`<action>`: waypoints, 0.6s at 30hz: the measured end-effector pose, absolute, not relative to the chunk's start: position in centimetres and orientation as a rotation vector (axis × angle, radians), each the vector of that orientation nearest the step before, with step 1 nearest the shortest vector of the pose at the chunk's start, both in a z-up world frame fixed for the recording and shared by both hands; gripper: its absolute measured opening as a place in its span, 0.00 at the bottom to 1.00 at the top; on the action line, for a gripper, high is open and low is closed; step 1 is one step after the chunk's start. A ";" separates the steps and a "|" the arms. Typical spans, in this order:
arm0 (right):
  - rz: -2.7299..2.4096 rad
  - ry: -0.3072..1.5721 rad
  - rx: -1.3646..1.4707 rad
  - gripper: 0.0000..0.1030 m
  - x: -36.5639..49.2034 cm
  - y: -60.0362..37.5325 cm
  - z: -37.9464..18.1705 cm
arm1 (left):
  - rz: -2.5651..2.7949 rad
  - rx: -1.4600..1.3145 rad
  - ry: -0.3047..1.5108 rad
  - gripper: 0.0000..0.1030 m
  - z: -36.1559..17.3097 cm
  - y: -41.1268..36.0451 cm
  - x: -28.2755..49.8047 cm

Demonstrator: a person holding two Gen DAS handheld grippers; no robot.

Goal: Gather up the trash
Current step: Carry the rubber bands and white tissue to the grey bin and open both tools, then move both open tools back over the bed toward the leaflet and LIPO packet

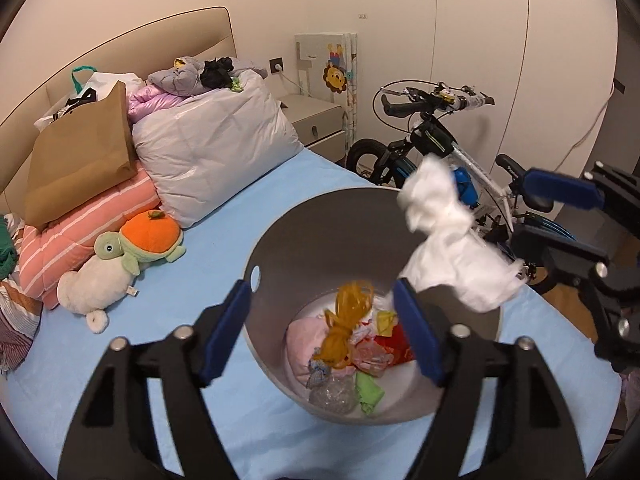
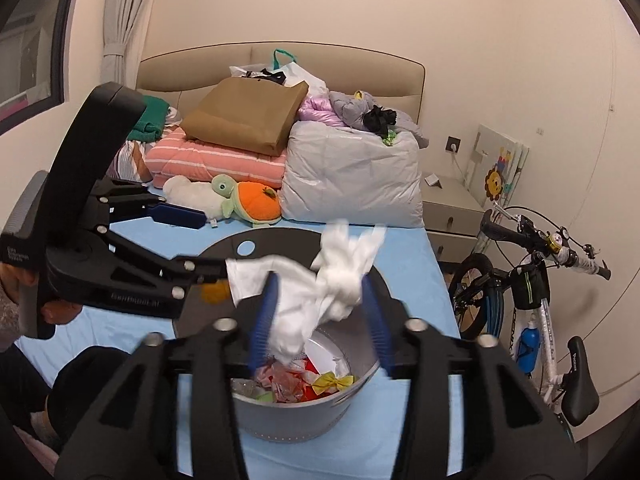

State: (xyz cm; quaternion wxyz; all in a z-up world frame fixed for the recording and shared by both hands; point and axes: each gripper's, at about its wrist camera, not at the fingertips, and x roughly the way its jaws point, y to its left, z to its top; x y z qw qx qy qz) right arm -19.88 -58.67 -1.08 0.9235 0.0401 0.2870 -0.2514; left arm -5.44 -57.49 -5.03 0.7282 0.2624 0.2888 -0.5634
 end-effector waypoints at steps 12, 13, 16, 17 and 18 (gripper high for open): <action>-0.504 0.611 0.034 0.54 -17.5 -57.0 -1.0 | -1.196 0.529 0.679 0.74 -6.0 -54.8 -2.5; -0.499 0.614 0.031 0.54 -17.3 -56.6 -1.0 | -1.186 0.521 0.684 0.74 -6.1 -54.2 -2.1; -0.480 0.618 0.024 0.54 -16.5 -55.2 -0.9 | -1.151 0.490 0.705 0.74 -6.2 -51.9 -0.9; -0.471 0.618 0.024 0.55 -16.1 -54.6 -0.8 | -1.140 0.483 0.710 0.74 -6.3 -51.3 -0.5; -0.463 0.618 0.024 0.56 -15.8 -54.1 -0.8 | -1.128 0.474 0.715 0.74 -6.4 -50.4 -0.2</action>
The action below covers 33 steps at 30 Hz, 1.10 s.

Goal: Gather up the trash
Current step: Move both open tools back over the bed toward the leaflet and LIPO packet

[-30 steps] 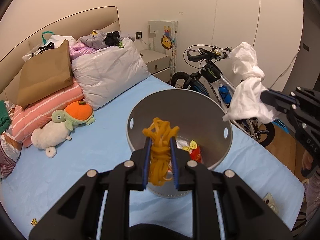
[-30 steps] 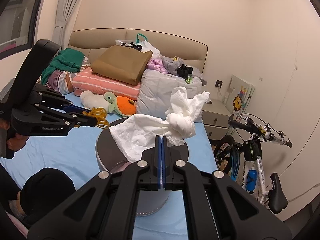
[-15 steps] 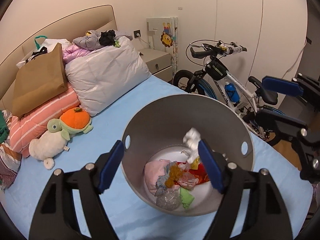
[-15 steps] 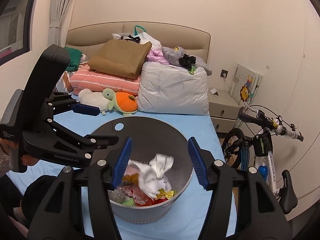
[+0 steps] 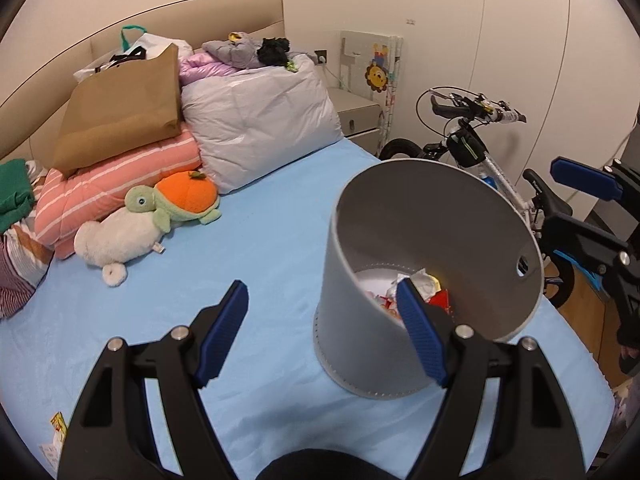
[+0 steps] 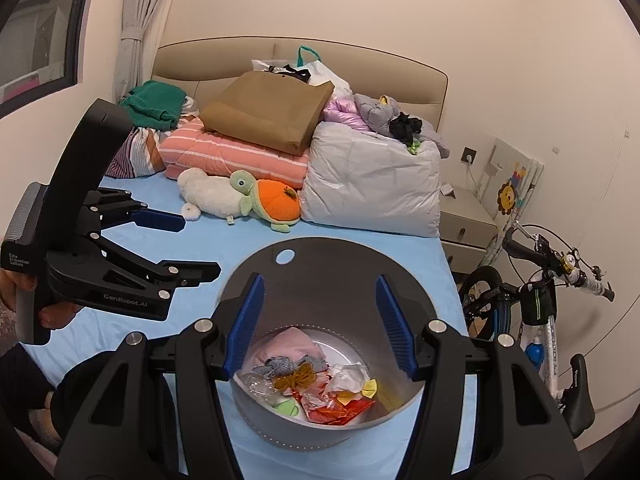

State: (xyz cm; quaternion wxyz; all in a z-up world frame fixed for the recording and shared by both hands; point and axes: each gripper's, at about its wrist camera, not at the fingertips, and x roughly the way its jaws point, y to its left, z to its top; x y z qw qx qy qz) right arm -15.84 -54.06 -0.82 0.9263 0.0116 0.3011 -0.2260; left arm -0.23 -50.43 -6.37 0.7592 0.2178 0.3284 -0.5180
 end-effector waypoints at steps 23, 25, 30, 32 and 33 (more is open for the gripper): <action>-0.019 0.556 -0.072 0.61 -1.2 -32.7 -0.6 | -0.664 0.263 0.756 0.74 -6.2 -23.3 9.3; 0.019 0.554 -0.082 0.61 -0.1 -30.6 -0.5 | -0.624 0.246 0.751 0.74 -5.9 -20.7 9.8; 0.097 0.560 -0.084 0.61 2.4 -25.8 -0.7 | -0.526 0.218 0.749 0.74 -5.9 -15.0 10.6; 0.128 0.566 -0.079 0.61 3.5 -24.0 -0.9 | -0.486 0.202 0.755 0.74 -6.1 -12.6 11.0; 0.143 0.568 -0.079 0.61 4.0 -23.0 -1.0 | -0.470 0.193 0.758 0.74 -6.2 -11.7 11.2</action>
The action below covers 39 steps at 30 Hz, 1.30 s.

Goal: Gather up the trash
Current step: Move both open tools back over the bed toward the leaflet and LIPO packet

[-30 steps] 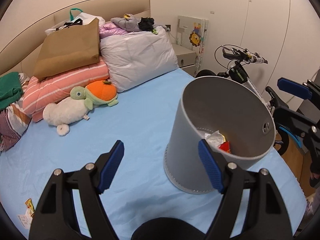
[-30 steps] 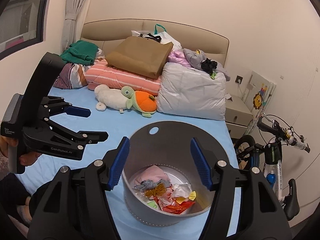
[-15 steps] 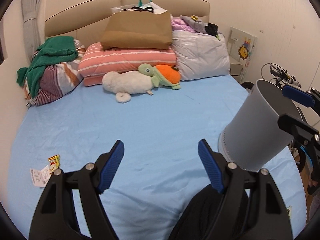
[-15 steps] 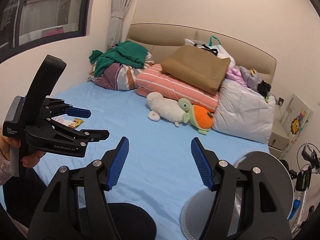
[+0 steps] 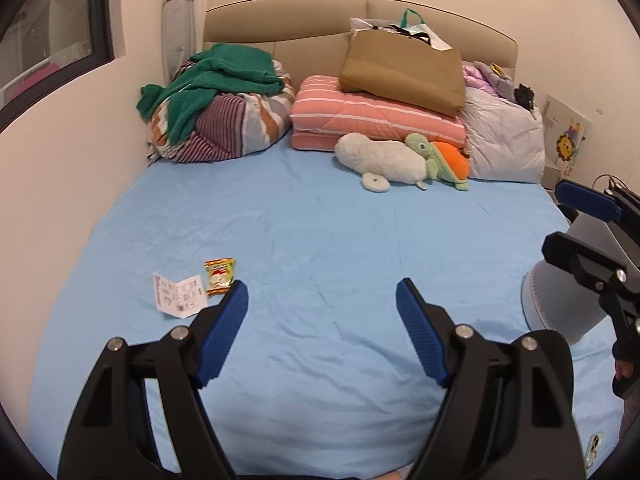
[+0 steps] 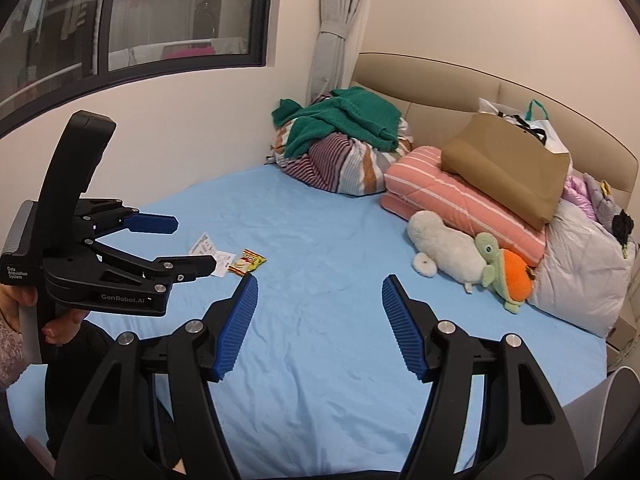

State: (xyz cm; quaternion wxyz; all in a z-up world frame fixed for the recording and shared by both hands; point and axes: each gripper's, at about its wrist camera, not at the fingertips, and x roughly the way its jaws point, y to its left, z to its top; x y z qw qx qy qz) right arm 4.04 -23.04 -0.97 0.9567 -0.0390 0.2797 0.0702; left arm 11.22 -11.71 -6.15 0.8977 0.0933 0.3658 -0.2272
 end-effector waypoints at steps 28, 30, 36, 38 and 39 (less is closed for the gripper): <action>0.292 0.631 -0.117 0.61 17.6 -8.1 -7.0 | -0.182 0.042 0.865 0.74 -12.7 4.5 18.0; 0.289 0.636 -0.120 0.61 18.4 -7.7 -7.8 | -0.170 0.040 0.875 0.74 -13.4 4.8 18.6; 0.284 0.677 -0.112 0.61 22.0 -6.6 -10.9 | -0.142 0.018 0.918 0.74 -16.1 6.1 20.5; 0.281 0.696 -0.109 0.61 23.4 -6.3 -12.3 | -0.136 0.005 0.935 0.74 -17.1 6.4 21.4; 0.280 0.706 -0.106 0.61 24.0 -6.2 -12.9 | -0.135 -0.001 0.943 0.74 -17.7 6.4 22.0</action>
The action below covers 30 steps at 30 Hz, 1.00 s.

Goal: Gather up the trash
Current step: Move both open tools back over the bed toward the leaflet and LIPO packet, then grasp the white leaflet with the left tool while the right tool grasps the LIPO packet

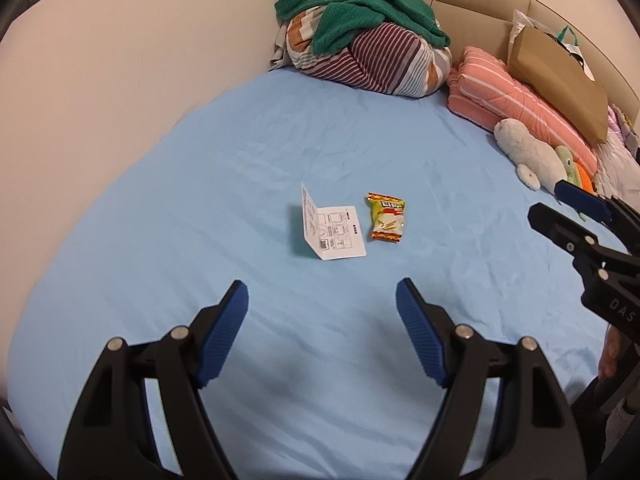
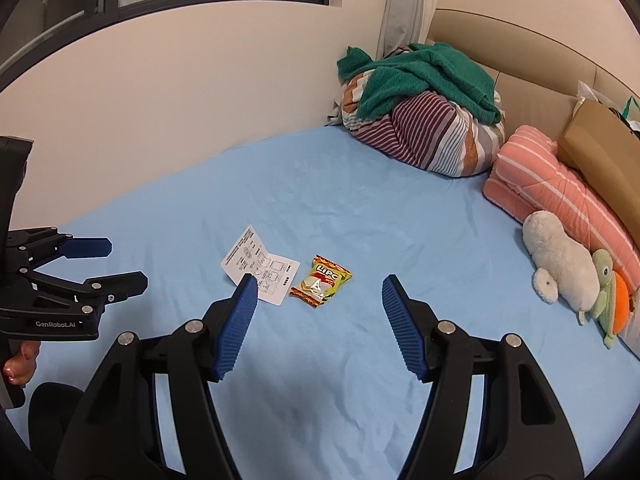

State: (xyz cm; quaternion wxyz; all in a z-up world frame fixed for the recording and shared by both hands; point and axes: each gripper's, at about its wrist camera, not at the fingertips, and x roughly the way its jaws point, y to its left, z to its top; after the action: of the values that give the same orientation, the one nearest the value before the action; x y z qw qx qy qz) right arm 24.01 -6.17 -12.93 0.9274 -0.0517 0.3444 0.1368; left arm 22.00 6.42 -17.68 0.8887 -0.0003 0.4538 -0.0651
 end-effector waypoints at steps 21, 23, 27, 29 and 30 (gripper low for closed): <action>0.259 0.881 -0.070 0.61 37.6 -3.9 -27.3 | -0.081 0.068 1.052 0.73 -29.0 6.1 34.1; 0.259 0.898 -0.077 0.61 38.4 -3.5 -28.4 | -0.086 0.071 1.058 0.72 -29.8 6.2 34.8; 0.240 0.926 -0.073 0.61 39.6 -3.2 -30.3 | -0.120 0.054 1.079 0.53 -31.3 6.3 36.0; 0.238 0.937 -0.060 0.61 39.9 -3.1 -31.1 | -0.139 0.047 1.089 0.41 -32.0 6.2 36.4; 0.239 0.940 -0.056 0.61 39.9 -3.0 -31.4 | -0.149 0.044 1.092 0.33 -32.3 6.1 36.5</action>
State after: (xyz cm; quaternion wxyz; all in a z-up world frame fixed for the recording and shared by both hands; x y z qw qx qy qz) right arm 39.87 -3.02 -31.38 0.8844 -0.0267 0.4517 0.1146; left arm 36.54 6.14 -32.26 0.8516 0.0208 0.5189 -0.0708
